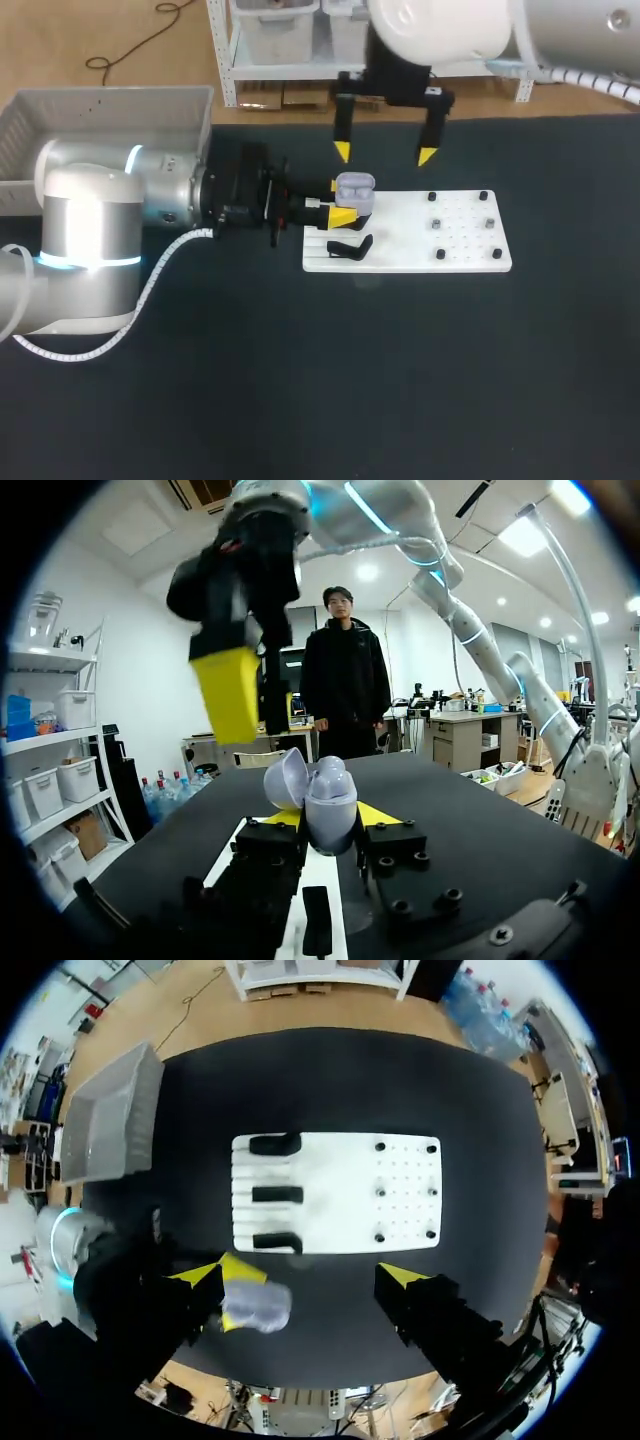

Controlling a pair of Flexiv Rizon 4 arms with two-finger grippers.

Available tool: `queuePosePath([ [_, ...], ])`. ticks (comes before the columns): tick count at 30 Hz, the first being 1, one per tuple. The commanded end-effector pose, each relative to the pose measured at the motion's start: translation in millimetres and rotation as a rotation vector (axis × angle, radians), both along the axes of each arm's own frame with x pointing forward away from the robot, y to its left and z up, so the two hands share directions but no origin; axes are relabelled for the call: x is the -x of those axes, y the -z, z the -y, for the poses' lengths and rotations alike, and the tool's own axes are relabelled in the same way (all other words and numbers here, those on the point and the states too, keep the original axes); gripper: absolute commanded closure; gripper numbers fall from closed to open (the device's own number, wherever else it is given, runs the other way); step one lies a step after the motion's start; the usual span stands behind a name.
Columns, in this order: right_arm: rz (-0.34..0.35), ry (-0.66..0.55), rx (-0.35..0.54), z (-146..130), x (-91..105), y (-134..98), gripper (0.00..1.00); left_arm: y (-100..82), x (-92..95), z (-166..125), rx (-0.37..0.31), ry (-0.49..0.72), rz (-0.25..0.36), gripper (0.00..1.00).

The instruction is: Pick up each earbud case from the left stands, insert the matching earbuds, close the lid, and place the case in the box.

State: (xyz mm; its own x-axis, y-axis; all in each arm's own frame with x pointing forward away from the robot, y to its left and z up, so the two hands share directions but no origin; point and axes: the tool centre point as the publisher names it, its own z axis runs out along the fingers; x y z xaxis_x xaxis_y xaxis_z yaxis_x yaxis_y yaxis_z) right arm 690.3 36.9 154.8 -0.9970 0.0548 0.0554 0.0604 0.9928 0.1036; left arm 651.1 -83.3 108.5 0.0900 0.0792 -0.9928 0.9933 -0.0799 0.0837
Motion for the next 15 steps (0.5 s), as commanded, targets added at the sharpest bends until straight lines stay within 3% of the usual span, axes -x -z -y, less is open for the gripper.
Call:
queuePosePath([
  [1, -0.054, 0.015, -0.019, 6, -20.1, 11, 0.00, 0.3, 0.7, 0, 0.000, -0.004, 0.002, 1.00],
  [15, -0.121, 0.015, -0.031, 7, -23.6, 32, 0.00, 0.3, 0.7, 0, 0.000, -0.004, 0.002, 1.00],
])
